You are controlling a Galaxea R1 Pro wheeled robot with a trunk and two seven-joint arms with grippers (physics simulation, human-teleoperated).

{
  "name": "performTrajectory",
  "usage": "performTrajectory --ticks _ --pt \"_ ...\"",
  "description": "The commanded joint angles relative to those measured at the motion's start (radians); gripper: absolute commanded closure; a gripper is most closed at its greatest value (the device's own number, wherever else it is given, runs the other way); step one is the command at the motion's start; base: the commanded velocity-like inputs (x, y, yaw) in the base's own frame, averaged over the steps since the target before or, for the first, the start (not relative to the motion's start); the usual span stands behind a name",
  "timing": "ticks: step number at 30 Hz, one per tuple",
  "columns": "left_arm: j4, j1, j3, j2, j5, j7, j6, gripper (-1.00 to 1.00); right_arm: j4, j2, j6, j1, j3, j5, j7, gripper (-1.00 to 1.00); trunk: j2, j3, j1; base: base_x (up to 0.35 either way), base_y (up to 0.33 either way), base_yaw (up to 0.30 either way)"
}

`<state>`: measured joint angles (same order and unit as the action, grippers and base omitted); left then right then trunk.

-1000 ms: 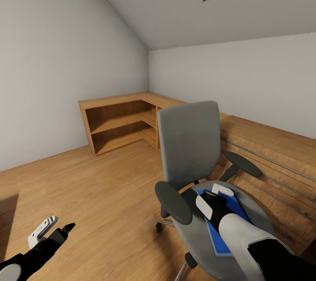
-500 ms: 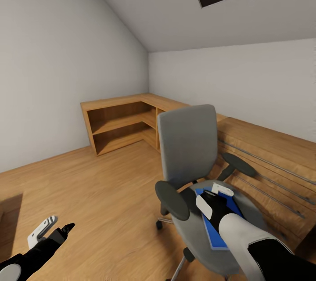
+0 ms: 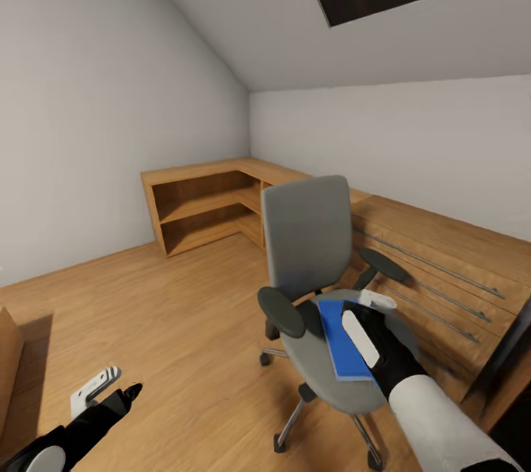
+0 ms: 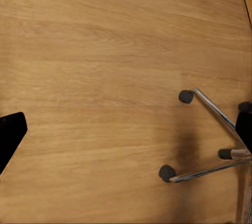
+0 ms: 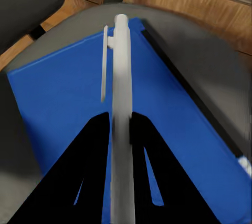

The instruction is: In the bedroom, organize the workspace by keeping the computer under the desk, ensuring the monitor is on the desk, placing the keyboard on the desk next to the monitor, placing the mouse on the desk next to the keyboard, moving the folder from the swivel chair onto the desk next to the mouse, stacking the notebook on top of the folder with the pen on top of the notebook, and positioning the swivel chair next to the desk.

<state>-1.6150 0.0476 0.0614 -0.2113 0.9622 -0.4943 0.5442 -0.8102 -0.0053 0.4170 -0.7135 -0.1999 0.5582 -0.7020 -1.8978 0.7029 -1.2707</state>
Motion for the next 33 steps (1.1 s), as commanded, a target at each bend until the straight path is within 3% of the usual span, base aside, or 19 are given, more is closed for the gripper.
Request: performTrajectory --ticks 1,5,6,12,23,33 --pt "-0.002 0.000 -0.001 0.001 0.002 -0.008 0.001 -1.00 -0.048 -0.007 0.023 0.021 -0.003 0.012 -0.009 1.00 0.007 -0.002 0.004 -0.092 -0.026 0.000" --pt "-0.002 0.000 -0.015 0.014 -0.023 -0.008 0.000 -1.00 -0.300 -0.029 0.120 0.126 0.010 0.057 -0.057 1.00 0.035 -0.015 0.020 -0.042 -0.012 0.000" --pt "-0.003 0.000 -0.043 0.029 -0.032 -0.007 -0.002 -1.00 -0.521 -0.038 0.198 0.205 0.051 0.155 -0.149 1.00 0.042 -0.018 0.023 -0.004 -0.001 0.000" --pt "-0.003 0.000 -0.050 0.032 -0.034 -0.006 -0.003 -1.00 -0.642 -0.036 0.223 0.231 0.076 0.204 -0.238 1.00 0.084 -0.037 0.046 -0.025 0.000 0.000" --pt "-0.003 0.000 -0.058 0.032 -0.034 -0.006 -0.003 -1.00 -0.665 -0.034 0.226 0.233 0.082 0.209 -0.257 1.00 0.161 -0.071 0.089 -0.307 0.000 -0.006" --pt "-0.002 0.000 -0.088 0.032 -0.034 -0.009 -0.003 -1.00 -0.665 -0.035 0.226 0.234 0.082 0.209 -0.257 1.00 0.231 -0.103 0.127 -0.341 -0.005 -0.228"
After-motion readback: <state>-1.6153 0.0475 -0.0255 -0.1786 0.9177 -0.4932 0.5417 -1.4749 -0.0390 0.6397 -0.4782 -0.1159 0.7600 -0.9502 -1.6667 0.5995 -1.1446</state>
